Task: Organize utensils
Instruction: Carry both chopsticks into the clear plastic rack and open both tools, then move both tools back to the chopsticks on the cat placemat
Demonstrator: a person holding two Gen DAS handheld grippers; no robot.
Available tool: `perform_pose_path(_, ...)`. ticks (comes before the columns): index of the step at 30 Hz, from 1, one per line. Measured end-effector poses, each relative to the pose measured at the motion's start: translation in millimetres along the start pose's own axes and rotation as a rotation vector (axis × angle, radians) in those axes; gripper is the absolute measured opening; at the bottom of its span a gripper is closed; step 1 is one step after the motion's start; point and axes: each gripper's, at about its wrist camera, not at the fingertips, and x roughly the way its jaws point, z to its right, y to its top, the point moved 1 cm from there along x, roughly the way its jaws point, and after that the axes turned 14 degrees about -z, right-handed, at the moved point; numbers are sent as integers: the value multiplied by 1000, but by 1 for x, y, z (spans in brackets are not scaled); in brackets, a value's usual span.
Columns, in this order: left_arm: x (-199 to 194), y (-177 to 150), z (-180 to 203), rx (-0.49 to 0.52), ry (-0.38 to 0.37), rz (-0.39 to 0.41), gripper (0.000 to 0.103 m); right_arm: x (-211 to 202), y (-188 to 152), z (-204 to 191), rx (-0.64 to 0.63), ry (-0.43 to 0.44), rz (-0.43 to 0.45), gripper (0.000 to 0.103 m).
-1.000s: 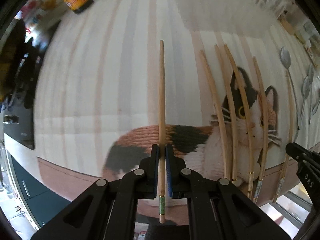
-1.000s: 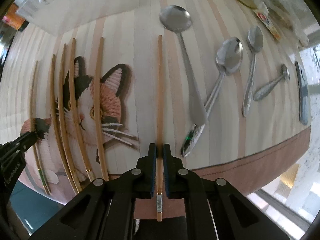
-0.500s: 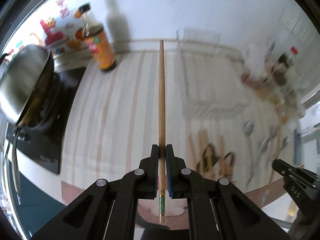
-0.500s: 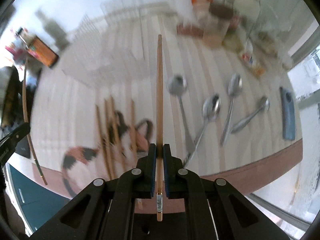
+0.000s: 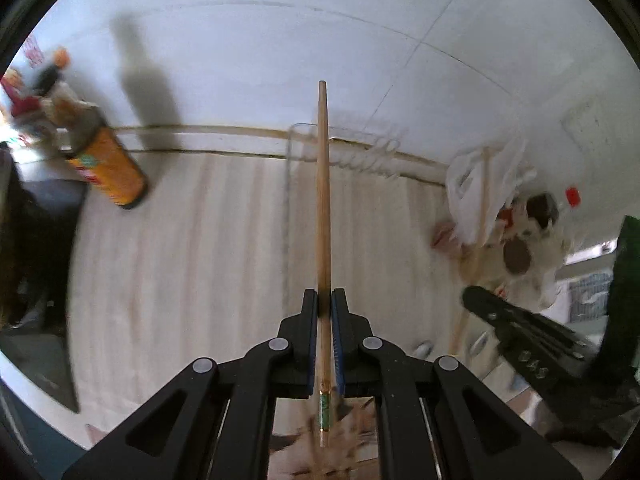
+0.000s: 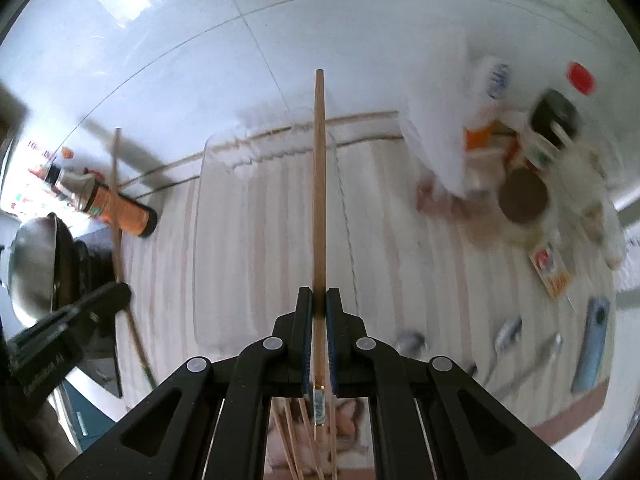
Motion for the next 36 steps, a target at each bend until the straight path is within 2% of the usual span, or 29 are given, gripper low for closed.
perform_pose_path(5,36,38,-1,-40,-34,-96,5,34,49,3,-9,25,-76,7)
perform_pose_path(10,62,53,-3,-44,-18,-159,5,66,68,4,-26,32,-146,7)
perform_pose_path(13,63,51,-8,-60,-4,-156,6,80,73,1,-56,38,-204,8)
perform_pose_path(14,61,51,-8,-55,11,-148,7,83,74,1,-60,34,-218,11)
perform_pose_path(15,59,50,-8,-48,41,-135,7,86,74,2,-57,28,-229,21)
perform_pose_path(17,51,46,-8,-43,94,-96,15,85,71,5,-54,18,-219,37)
perform_pose_path(19,40,41,-11,-43,132,-44,36,80,67,8,-53,4,-201,38)
perform_pose_path(20,33,36,-14,-50,165,-6,41,76,62,10,-50,-2,-191,39)
perform_pose_path(22,20,27,-20,-56,219,65,62,66,53,13,-49,-25,-164,40)
perform_pose_path(24,6,14,-24,-73,269,142,75,56,42,15,-47,-48,-129,44)
perform_pose_path(26,-4,1,-24,-85,297,206,80,45,29,18,-43,-61,-93,48)
perform_pose_path(28,-9,-11,-23,-82,318,253,103,35,15,22,-41,-73,-51,57)
perform_pose_path(29,-11,-18,-23,-82,325,269,103,32,7,23,-40,-78,-30,62)
perform_pose_path(31,-10,-30,-22,-85,351,278,103,26,-10,24,-36,-89,12,63)
perform_pose_path(34,-2,-47,-22,-86,359,256,103,24,-34,27,-28,-89,43,65)
perform_pose_path(36,8,-61,-25,-88,366,230,103,27,-48,28,-22,-81,33,65)
